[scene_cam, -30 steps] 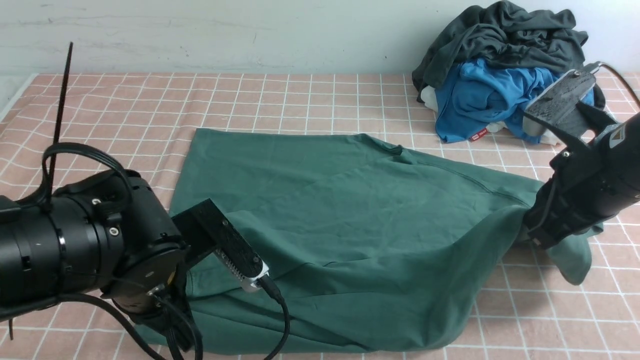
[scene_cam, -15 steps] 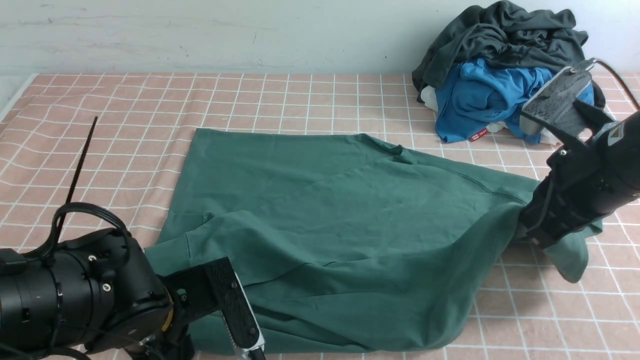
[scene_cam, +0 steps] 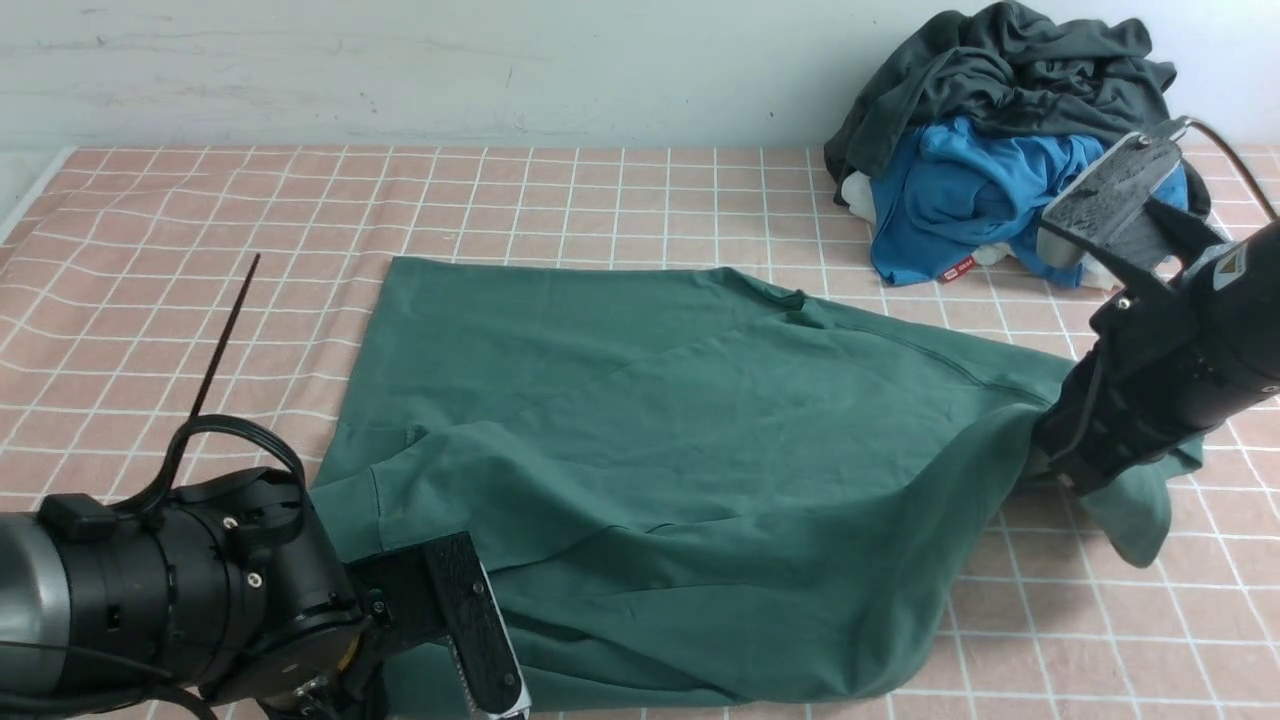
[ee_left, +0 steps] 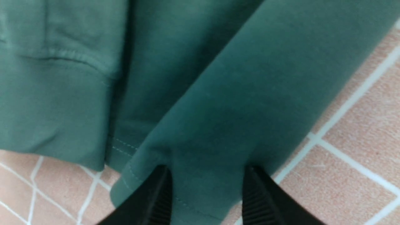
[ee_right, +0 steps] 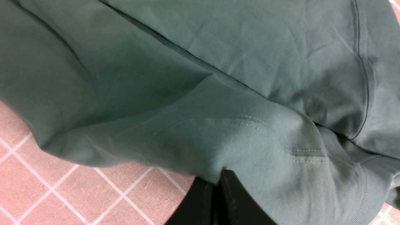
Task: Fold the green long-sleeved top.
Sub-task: Use both arms to drag the lower edge of the fabric forward and fold it over the upper edge
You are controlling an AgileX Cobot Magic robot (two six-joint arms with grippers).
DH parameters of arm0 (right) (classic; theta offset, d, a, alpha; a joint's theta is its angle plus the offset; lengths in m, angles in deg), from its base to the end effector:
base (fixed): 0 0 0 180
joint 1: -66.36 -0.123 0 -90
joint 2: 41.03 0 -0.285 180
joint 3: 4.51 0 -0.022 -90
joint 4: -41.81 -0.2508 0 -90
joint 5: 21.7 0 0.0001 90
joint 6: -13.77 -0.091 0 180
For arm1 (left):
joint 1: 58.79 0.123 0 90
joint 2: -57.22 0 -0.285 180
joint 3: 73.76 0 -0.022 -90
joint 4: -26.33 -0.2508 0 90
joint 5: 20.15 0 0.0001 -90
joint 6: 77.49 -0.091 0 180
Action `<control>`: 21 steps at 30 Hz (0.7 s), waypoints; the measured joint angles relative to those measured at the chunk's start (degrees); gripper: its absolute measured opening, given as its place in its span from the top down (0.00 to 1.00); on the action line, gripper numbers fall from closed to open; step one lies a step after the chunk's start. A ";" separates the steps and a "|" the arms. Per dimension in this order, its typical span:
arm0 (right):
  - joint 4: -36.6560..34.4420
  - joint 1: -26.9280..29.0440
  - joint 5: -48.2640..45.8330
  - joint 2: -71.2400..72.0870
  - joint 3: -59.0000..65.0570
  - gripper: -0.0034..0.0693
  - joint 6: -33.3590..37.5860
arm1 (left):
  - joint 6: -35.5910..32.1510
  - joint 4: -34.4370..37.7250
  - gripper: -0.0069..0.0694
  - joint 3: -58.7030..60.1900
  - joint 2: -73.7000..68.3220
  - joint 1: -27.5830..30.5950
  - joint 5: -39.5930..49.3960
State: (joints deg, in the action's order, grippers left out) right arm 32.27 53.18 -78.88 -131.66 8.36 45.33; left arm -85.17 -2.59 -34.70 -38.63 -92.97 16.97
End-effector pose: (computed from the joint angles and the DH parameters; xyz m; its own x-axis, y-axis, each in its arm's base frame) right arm 0.2721 0.0767 0.2859 -0.7010 -0.6157 -0.3600 -0.6502 0.7591 -0.0320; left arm 0.2131 -0.1126 0.1598 -0.4362 0.8996 -0.0219 0.8400 0.4158 0.3485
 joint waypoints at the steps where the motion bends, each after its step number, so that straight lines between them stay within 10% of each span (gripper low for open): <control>1: -0.11 0.00 0.05 0.00 0.00 0.96 0.00 | -0.33 0.00 0.52 0.00 0.00 0.00 -0.05; 13: -0.50 0.00 0.05 0.00 0.00 0.96 0.01 | -1.43 2.67 0.69 0.00 0.33 0.00 0.32; 21: -0.51 0.00 0.05 0.00 0.00 0.96 0.06 | -7.12 7.12 0.50 0.00 -0.39 0.00 0.54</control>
State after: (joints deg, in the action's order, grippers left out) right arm 31.76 53.18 -78.83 -131.66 8.36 45.39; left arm -92.28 4.54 -34.70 -39.01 -92.97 17.52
